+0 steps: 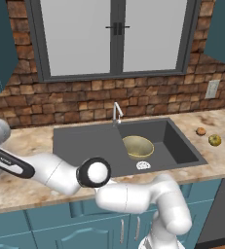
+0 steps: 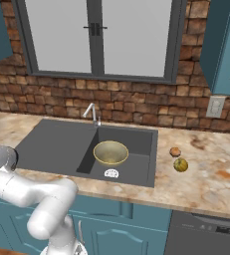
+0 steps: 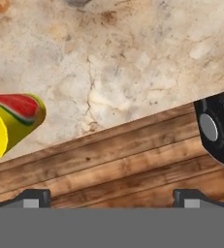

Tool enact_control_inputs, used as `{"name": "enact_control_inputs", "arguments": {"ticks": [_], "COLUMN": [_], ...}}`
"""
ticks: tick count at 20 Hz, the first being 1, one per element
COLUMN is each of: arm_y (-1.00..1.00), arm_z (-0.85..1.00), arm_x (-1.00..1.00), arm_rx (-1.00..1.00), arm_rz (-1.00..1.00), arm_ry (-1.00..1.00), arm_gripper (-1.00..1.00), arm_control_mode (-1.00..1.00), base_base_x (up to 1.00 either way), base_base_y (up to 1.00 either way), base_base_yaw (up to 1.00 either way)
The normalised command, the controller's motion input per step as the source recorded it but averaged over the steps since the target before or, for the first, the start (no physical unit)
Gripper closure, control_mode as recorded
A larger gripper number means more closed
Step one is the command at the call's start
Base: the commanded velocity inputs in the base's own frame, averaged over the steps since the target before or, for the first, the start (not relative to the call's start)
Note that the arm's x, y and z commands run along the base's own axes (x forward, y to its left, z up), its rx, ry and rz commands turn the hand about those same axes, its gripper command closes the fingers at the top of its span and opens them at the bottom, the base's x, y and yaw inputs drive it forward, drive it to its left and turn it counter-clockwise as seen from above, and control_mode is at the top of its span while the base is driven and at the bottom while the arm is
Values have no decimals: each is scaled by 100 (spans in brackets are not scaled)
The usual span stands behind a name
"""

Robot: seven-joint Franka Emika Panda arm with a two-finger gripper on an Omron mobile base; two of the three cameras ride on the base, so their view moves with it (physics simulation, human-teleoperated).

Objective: Remove the tangerine and squash from the sink. Then move the bowl and cup from the counter to the sink for washing.

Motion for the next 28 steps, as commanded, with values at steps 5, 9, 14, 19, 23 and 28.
{"name": "enact_control_inputs", "arguments": {"ticks": [5,9,14,19,23,28], "arm_y": [12,6,11,20,25,26], "arm_z": [0,0,0,2,1,1], "arm_x": [12,20,22,17,14,17], "arm_rx": [-7,-7,-1,0,0,0], "arm_rz": [0,0,0,0,2,3], "arm_ry": [-8,-4,-2,-3,-7,-9], "arm_gripper": [-100,-100,-100,-100,-100,-100], "arm_control_mode": [-100,-100,-100,-100,-100,-100], "base_base_x": [0,0,0,0,0,0], "base_base_y": [0,0,0,0,0,0], "base_base_yaw": [0,0,0,0,0,0]}}
